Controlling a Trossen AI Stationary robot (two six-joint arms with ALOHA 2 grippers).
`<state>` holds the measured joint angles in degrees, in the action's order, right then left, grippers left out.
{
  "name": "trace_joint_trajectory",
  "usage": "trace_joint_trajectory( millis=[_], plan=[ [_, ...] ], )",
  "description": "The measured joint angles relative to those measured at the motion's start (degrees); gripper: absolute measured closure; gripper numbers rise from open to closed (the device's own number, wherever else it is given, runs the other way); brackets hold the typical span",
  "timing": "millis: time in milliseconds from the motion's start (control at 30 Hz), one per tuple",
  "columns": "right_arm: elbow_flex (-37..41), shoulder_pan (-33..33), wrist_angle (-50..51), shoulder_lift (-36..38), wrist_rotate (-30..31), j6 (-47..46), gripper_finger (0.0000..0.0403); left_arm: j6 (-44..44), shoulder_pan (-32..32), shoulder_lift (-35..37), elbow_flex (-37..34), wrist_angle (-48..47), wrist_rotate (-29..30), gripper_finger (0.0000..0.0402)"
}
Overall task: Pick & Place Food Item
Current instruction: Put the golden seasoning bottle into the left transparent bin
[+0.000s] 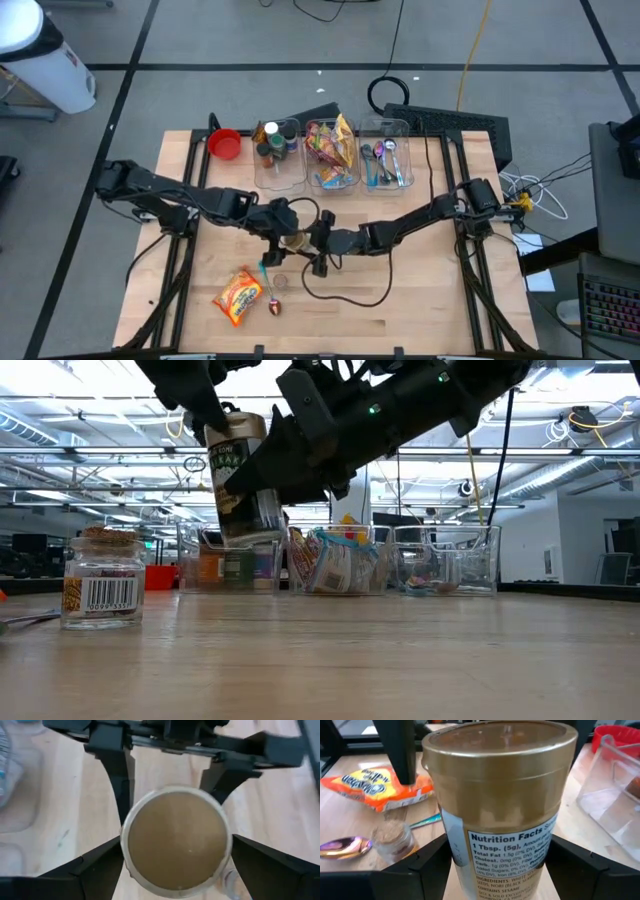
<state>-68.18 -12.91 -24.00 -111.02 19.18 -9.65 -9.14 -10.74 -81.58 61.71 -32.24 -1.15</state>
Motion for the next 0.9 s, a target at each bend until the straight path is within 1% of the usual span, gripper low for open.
trace_joint_trajectory(
  millis=[133, 300, 400, 433, 500, 600, 667, 733, 833, 900],
  plan=[
    [0.0, 0.0, -0.7, 0.1, 0.0, 0.0, 0.0139, 1.1, 0.0, 0.0, 0.0, 0.0, 3.3, 0.0066],
    [0.0, 0.0, -0.4, 0.1, -0.9, -0.6, 0.0139, 1.6, 0.0, 0.0, -0.1, 1.2, 3.8, 0.0129],
    [0.0, -0.1, -0.3, 0.1, -0.9, -0.8, 0.0138, 1.8, -0.2, 0.0, -0.1, 1.5, 4.1, 0.0129],
    [0.0, -0.1, -0.2, 0.1, -0.9, -1.3, 0.0131, 2.1, -0.2, 0.0, -0.1, 1.6, 4.1, 0.0129],
    [0.0, -0.1, 0.4, 0.1, -1.1, -3.6, 0.0097, 2.7, -0.2, 0.0, 0.4, 1.2, 4.4, 0.0129],
    [-0.1, -0.1, 2.9, 0.2, -2.0, -5.0, 0.0035, 2.9, -0.2, 1.4, 3.6, -3.8, 7.1, 0.0129],
    [-0.1, -0.1, 6.5, 1.9, -3.2, -4.6, 0.0016, 3.7, -0.2, 2.9, 6.3, -7.6, 9.8, 0.0129],
    [0.0, -0.3, 9.0, 3.5, -5.1, -4.6, 0.0020, 5.0, -0.1, 4.6, 8.8, -10.9, 13.1, 0.0129],
    [0.8, -0.6, 13.1, 6.8, -8.9, -4.6, 0.0031, 6.7, 0.8, 7.7, 11.3, -13.5, 18.2, 0.0129],
    [2.3, -0.8, 12.6, 9.2, -11.3, -4.0, 0.0034, 7.6, 2.6, 10.2, 11.9, -14.2, 19.1, 0.0129]
  ],
)
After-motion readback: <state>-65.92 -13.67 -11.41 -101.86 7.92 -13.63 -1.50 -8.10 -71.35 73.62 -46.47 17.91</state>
